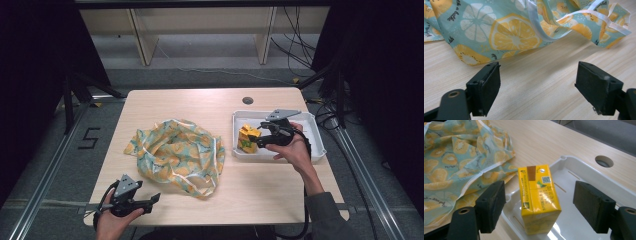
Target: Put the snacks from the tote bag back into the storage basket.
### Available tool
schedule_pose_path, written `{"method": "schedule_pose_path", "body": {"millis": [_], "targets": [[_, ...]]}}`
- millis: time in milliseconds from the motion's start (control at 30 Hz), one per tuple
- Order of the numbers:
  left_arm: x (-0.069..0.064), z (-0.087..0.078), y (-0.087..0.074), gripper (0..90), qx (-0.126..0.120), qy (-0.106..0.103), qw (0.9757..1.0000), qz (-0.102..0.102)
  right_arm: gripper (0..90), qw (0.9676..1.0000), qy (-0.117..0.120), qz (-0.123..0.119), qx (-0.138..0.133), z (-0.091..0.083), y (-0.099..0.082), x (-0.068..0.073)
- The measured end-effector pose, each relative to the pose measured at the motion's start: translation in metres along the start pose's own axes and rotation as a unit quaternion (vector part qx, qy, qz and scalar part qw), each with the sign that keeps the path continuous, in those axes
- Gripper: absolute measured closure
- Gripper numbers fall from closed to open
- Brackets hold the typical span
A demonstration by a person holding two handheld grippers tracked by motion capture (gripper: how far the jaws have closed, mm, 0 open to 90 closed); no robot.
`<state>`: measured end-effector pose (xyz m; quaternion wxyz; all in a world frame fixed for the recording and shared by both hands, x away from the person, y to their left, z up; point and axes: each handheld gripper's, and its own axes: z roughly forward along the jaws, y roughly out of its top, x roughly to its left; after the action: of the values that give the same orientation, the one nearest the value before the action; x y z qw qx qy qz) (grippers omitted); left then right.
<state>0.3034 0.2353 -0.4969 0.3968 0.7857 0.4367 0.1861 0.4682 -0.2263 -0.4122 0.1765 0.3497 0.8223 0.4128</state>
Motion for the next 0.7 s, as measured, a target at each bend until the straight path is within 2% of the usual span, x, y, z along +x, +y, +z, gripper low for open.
{"method": "schedule_pose_path", "body": {"millis": [33,67,133,167,200,233,267,300,367,400,467,500,600,633,667,700], "targets": [[0.001,-0.001,0.0,19.4,0.007,0.0,0.9999,0.008,29.7,1.0,0.001,0.003,-0.003,-0.002,0.0,0.001],[0.0,0.0,0.0,19.4,0.005,-0.001,1.0,0.0,31.8,0.9999,-0.001,-0.01,-0.01,-0.004,0.0,-0.001],[0.0,0.0,0.0,19.4,0.006,-0.002,1.0,-0.001,36.9,1.0,0.003,0.002,-0.008,-0.009,-0.002,0.003],[-0.002,0.002,0.0,19.4,-0.006,0.0,0.9999,-0.013,42.2,1.0,0.005,0.002,-0.007,-0.011,-0.002,0.004],[0.0,0.001,0.0,19.4,0.003,0.0,1.0,-0.001,46.3,0.9998,0.001,-0.01,-0.015,-0.013,-0.003,0.002],[0.0,0.0,0.0,19.4,0.007,-0.002,1.0,0.002,53.5,1.0,0.002,-0.005,-0.006,-0.015,-0.003,0.004],[0.0,0.0,0.0,19.4,0.005,-0.001,1.0,0.001,60.3,0.9999,-0.004,-0.006,-0.009,-0.017,-0.004,0.006],[-0.002,0.002,0.0,19.4,-0.006,-0.001,0.9999,-0.013,63.8,1.0,-0.003,-0.006,-0.004,-0.019,-0.004,0.008],[-0.002,0.001,0.0,19.4,-0.005,0.0,0.9999,-0.011,73.7,0.9996,0.005,-0.021,-0.017,-0.021,-0.004,0.01],[0.0,-0.001,0.0,19.4,0.008,0.001,0.9999,0.007,76.1,0.9995,0.003,-0.024,-0.019,-0.022,-0.004,0.011],[-0.001,0.0,0.0,19.4,-0.001,0.0,1.0,-0.005,80.8,0.9997,0.012,-0.023,-0.003,-0.023,-0.004,0.017],[-0.002,0.001,0.0,19.4,-0.006,0.0,0.9999,-0.011,82.4,0.9997,0.006,-0.021,-0.008,-0.023,-0.004,0.018],[0.0,-0.001,0.0,19.4,0.007,0.001,0.9999,0.012,86.4,0.9993,0.005,-0.035,-0.005,-0.02,-0.006,0.018],[-0.001,0.001,0.0,19.4,-0.004,0.001,1.0,-0.004,87.1,0.9997,0.007,-0.023,-0.004,-0.019,-0.007,0.021],[-0.002,0.001,0.0,19.4,-0.009,0.001,0.9999,-0.008,87.7,0.9996,0.009,-0.028,0.0,-0.018,-0.007,0.021],[0.0,-0.001,0.0,19.4,0.005,0.001,1.0,0.008,89.1,0.9996,0.007,-0.027,-0.003,-0.016,-0.008,0.022]]}}
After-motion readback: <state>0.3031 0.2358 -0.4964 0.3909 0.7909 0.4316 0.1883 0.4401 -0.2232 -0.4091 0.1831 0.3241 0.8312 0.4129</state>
